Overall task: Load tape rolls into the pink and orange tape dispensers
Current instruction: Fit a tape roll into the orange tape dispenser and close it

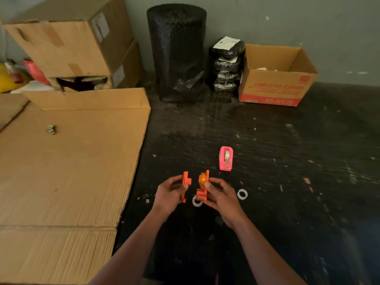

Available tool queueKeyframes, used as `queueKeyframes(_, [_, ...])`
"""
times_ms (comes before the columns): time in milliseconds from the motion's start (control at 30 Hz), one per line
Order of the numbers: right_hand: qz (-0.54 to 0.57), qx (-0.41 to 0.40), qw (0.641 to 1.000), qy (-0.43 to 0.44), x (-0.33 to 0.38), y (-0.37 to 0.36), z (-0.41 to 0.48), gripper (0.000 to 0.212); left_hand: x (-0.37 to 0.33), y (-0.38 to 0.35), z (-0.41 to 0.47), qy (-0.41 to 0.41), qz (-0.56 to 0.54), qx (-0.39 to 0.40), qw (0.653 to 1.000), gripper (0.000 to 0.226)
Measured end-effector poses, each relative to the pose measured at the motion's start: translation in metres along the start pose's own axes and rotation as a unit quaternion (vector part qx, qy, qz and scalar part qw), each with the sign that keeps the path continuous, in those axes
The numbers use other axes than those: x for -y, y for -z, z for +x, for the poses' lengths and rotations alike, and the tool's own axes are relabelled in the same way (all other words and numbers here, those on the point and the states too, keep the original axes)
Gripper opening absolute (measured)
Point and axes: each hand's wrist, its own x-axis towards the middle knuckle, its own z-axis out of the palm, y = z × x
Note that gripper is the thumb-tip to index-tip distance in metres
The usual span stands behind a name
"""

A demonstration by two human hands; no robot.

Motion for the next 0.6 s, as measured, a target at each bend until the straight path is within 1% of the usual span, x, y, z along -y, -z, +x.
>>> queueKeyframes(100, [0.020, -0.019, 1.000, -0.015, 0.000, 0.001, 0.005, 0.026, 0.008, 0.005, 0.012, -0.032, 0.152, -0.059, 0.986, 0.034])
queueKeyframes(167, [0.026, -0.028, 0.999, -0.024, -0.001, 0.002, 0.007, 0.025, 0.015, 0.006, 0.019, -0.027, 0.213, -0.087, 0.973, 0.036])
queueKeyframes(233, [0.024, -0.034, 0.999, -0.033, -0.001, 0.002, 0.008, 0.024, 0.023, 0.007, 0.024, -0.014, 0.259, -0.094, 0.961, 0.037])
queueKeyframes(333, [0.021, -0.042, 0.998, -0.039, -0.001, 0.005, 0.008, 0.022, 0.034, 0.008, 0.031, -0.004, 0.349, -0.099, 0.932, 0.037])
queueKeyframes(400, [0.017, -0.044, 0.998, -0.043, 0.000, 0.007, 0.008, 0.022, 0.038, 0.009, 0.034, 0.001, 0.371, -0.096, 0.923, 0.038])
queueKeyframes(467, [0.013, -0.041, 0.998, -0.042, 0.000, 0.007, 0.008, 0.023, 0.038, 0.009, 0.034, -0.004, 0.380, -0.099, 0.919, 0.047])
queueKeyframes(533, [0.008, -0.041, 0.998, -0.044, 0.000, 0.007, 0.008, 0.023, 0.031, 0.007, 0.030, -0.041, 0.381, -0.121, 0.916, 0.054])
queueKeyframes(567, [0.005, -0.040, 0.998, -0.045, 0.000, 0.007, 0.009, 0.023, 0.026, 0.004, 0.028, -0.068, 0.353, -0.127, 0.924, 0.051])
queueKeyframes(600, [0.002, -0.037, 0.998, -0.044, -0.001, 0.006, 0.009, 0.024, 0.020, 0.001, 0.026, -0.088, 0.300, -0.115, 0.943, 0.047])
